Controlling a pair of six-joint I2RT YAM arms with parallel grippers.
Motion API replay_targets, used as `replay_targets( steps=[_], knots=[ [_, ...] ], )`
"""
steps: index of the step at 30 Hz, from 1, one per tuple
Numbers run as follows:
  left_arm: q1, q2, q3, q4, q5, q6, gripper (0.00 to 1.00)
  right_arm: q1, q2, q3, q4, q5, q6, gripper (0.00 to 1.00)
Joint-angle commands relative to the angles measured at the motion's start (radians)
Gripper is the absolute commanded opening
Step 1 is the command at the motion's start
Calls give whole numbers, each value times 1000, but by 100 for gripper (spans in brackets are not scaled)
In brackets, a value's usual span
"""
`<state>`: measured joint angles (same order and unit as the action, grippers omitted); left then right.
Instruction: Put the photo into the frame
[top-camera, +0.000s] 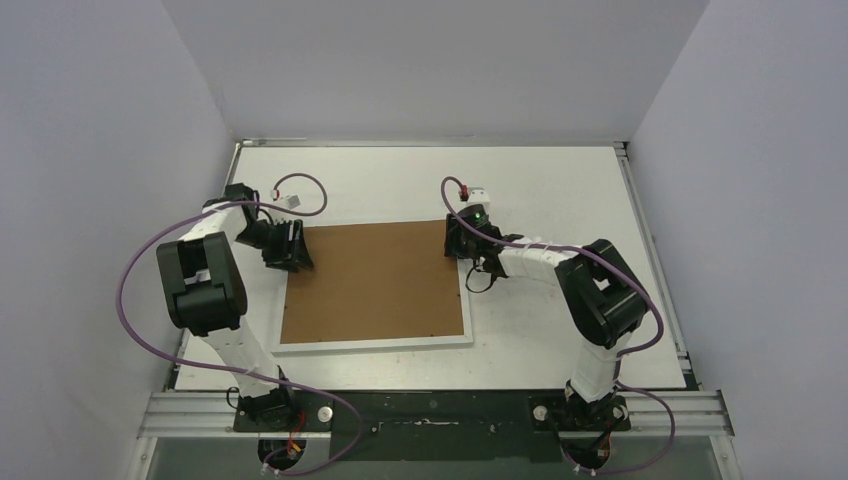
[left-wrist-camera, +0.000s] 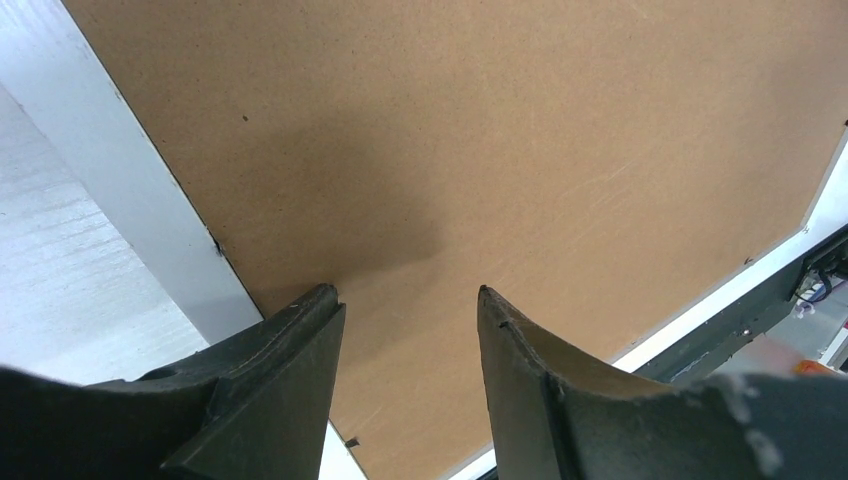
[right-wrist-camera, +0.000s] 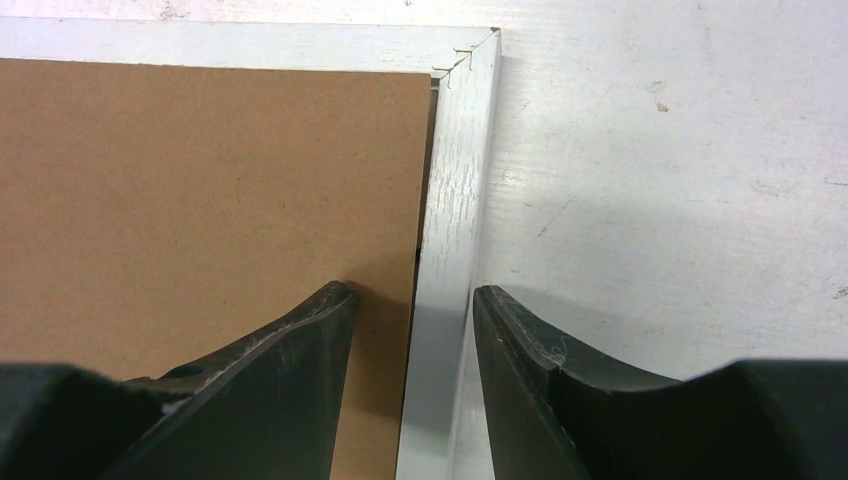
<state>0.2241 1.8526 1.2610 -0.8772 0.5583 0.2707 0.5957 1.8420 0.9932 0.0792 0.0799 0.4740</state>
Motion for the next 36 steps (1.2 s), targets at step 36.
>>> replay_targets(
  steps=[36],
  knots=[
    [16, 33, 59, -2, 68, 69, 48, 98, 139, 1, -622, -4, -21, 60]
  ],
)
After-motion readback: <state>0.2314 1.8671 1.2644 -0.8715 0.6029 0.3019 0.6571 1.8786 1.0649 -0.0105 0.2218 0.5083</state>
